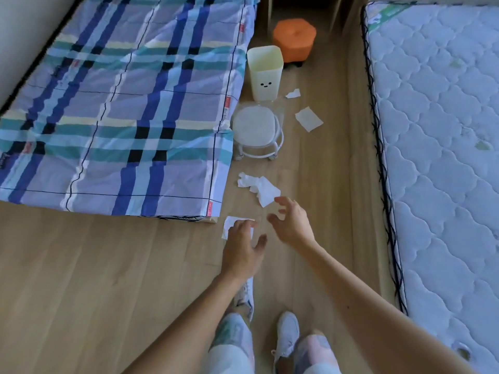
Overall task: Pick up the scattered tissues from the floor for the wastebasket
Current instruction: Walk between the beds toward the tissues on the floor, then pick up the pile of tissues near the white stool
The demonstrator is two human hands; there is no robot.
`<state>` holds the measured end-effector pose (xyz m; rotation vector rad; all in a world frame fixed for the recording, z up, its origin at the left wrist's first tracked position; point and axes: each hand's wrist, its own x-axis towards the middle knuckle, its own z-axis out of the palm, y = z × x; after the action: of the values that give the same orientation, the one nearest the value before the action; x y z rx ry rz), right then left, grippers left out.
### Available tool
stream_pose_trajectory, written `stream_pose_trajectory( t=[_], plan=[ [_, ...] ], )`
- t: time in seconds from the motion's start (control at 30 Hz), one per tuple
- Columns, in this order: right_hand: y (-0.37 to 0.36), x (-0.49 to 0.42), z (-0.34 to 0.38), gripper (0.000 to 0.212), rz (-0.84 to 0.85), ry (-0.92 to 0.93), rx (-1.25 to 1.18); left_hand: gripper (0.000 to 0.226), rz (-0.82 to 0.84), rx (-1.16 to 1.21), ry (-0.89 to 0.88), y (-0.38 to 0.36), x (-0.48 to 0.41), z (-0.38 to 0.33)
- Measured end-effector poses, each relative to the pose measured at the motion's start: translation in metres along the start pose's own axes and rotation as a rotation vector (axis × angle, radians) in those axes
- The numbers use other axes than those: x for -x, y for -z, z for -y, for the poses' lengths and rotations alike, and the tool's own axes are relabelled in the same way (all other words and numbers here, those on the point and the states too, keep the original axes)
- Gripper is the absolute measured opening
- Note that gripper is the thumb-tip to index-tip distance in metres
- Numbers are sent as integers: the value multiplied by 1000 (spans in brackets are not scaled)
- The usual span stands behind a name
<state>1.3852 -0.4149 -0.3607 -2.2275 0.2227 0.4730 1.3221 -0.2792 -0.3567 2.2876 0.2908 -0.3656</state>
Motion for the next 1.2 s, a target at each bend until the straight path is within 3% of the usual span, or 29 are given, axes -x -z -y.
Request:
stream_pose_trajectory(
  t=[0.2, 0.43, 0.73, 0.83, 0.93, 1.03, 1.2],
  plan=[
    [-93, -159, -113, 50, 42, 5, 147, 42, 159, -346, -32, -103, -153, 135],
    [-215, -328, -256, 59, 59, 75, 350, 43, 242, -569, 6, -255, -296, 319],
    [-318, -451, -351, 68, -12, 196, 425, 54, 96, -690, -12, -366, -374, 462],
    [-331, -470, -364, 67, -74, 241, 504, 32, 33, -633, -62, -374, -378, 476],
    [-338, -481, -374, 69, -92, 264, 555, 10, -98, -488, -222, -373, -382, 475],
    [-342, -487, -383, 70, -87, 263, 589, 26, -227, -279, -320, -355, -401, 443],
    [-346, -489, -399, 73, -59, 217, 558, 14, -415, -268, -465, -318, -484, 368]
  ],
)
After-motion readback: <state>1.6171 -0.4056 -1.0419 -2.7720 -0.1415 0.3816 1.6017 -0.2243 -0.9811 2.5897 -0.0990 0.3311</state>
